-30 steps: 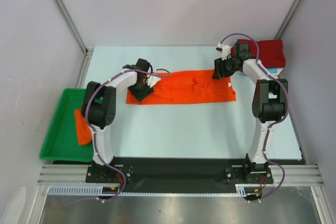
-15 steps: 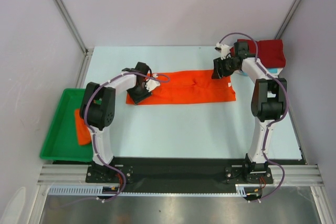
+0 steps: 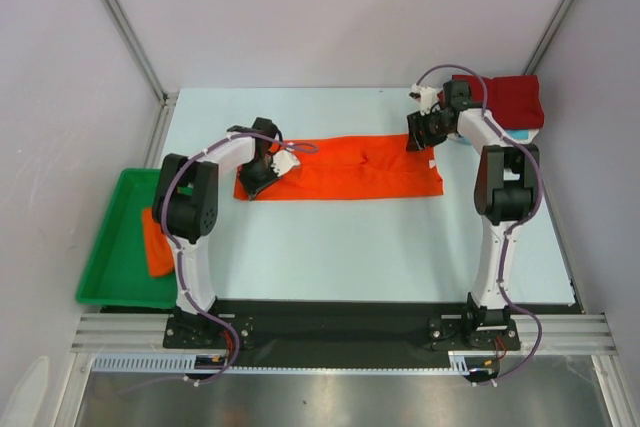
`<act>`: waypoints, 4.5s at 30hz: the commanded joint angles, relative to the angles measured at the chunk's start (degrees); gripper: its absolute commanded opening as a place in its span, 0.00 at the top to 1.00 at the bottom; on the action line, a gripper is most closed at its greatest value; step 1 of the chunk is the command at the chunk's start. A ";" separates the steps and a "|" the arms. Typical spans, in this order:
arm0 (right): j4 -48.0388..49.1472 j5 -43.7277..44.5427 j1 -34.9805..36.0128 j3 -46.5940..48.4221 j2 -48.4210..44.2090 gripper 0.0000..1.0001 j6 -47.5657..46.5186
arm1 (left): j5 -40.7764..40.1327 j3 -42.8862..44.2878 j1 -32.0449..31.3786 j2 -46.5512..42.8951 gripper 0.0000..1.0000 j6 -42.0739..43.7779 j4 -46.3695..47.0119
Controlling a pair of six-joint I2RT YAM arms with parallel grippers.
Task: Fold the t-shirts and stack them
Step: Fold the tshirt
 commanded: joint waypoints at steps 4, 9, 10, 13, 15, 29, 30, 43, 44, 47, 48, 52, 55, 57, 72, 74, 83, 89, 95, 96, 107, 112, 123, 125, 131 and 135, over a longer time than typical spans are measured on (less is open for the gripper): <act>-8.06 6.03 2.59 17.51 12.92 0.47 -3.91 | 3.04 0.54 1.00 4.32 1.00 -1.49 -6.31; -10.53 8.40 4.35 24.66 18.89 0.48 -4.35 | 3.83 -1.13 0.13 2.30 0.99 -2.46 -6.75; -10.97 9.71 4.79 26.32 20.04 0.48 -4.61 | 3.83 -1.13 -0.05 1.78 1.00 -2.55 -7.62; -12.82 10.52 5.14 34.40 25.31 0.48 -4.18 | 3.83 -1.83 -1.54 0.98 1.00 -3.25 -8.68; -13.17 10.87 5.32 40.03 27.77 0.49 -3.21 | 5.41 -2.89 -2.68 0.11 1.00 -3.34 -8.95; -3.60 12.98 4.09 45.41 31.22 0.53 -0.84 | 6.73 2.03 -4.80 -0.69 1.00 -10.10 -12.20; -3.07 12.46 3.83 45.76 30.95 0.53 -0.57 | 6.73 2.03 -5.06 -1.73 1.00 -10.28 -12.29; 0.54 7.18 2.42 38.13 14.54 0.48 5.58 | 4.45 3.00 -7.61 -5.70 0.82 -7.47 -15.02; 0.19 6.66 2.16 37.25 13.64 0.48 5.76 | 2.88 2.39 -7.61 -6.05 0.78 -7.21 -14.84; -0.69 4.99 1.98 32.68 9.87 0.47 5.67 | 1.29 0.55 -7.61 -6.14 0.61 -6.68 -13.61; -0.52 4.29 2.07 30.06 8.90 0.47 5.32 | 1.02 0.02 -7.61 -6.14 0.59 -6.16 -12.83; -1.30 3.14 2.07 27.31 6.17 0.47 6.19 | -1.43 -2.71 -7.61 -5.53 0.58 -4.57 -9.22; -2.01 2.52 2.15 26.08 4.59 0.46 6.46 | -1.35 -3.33 -7.61 -3.95 0.58 -3.96 -8.34; -2.09 2.78 2.15 24.23 2.92 0.46 5.85 | -1.35 -4.73 -7.61 -3.33 0.58 -3.43 -7.02; -3.50 9.11 2.68 18.78 6.86 0.46 1.73 | 6.29 -7.63 -8.49 -2.18 1.00 -6.59 -7.72; -3.68 9.99 3.47 19.57 8.79 0.46 0.67 | 8.05 -10.00 -10.41 -4.46 1.00 -6.85 -8.33; -3.42 11.66 6.37 23.70 14.78 0.46 -0.92 | 12.36 -12.39 -19.38 -8.95 1.00 -11.07 -11.67; -3.24 11.31 7.52 25.45 17.49 0.46 0.04 | 14.73 -8.69 -23.86 -8.07 0.99 -12.83 -15.45; -1.84 11.75 9.18 32.22 24.35 0.46 1.10 | 16.31 -7.82 -29.40 -6.67 1.00 -13.10 -16.07; -1.66 11.66 9.27 34.14 25.23 0.46 1.71 | 16.58 -7.38 -30.45 -6.06 1.00 -13.10 -16.33; 5.28 13.51 12.61 45.92 33.05 0.46 2.86 | 20.27 4.04 -39.15 0.27 0.98 -14.85 -18.71; 9.41 12.28 14.19 48.92 35.25 0.46 4.70 | 22.82 12.29 -43.46 6.16 0.97 -15.20 -19.85; 12.76 8.94 17.45 52.53 36.31 0.46 8.30 | 24.75 24.17 -46.28 14.68 0.97 -14.94 -21.17; 12.58 8.32 17.80 52.79 36.22 0.46 8.74 | 24.58 26.63 -46.72 15.04 0.96 -14.85 -20.82; 12.32 8.41 18.15 52.71 33.25 0.44 9.19 | 26.15 34.37 -48.83 16.01 0.92 -14.94 -21.34; 10.74 8.67 17.45 50.17 27.11 0.42 9.97 | 25.72 32.45 -48.92 12.33 0.68 -16.52 -20.99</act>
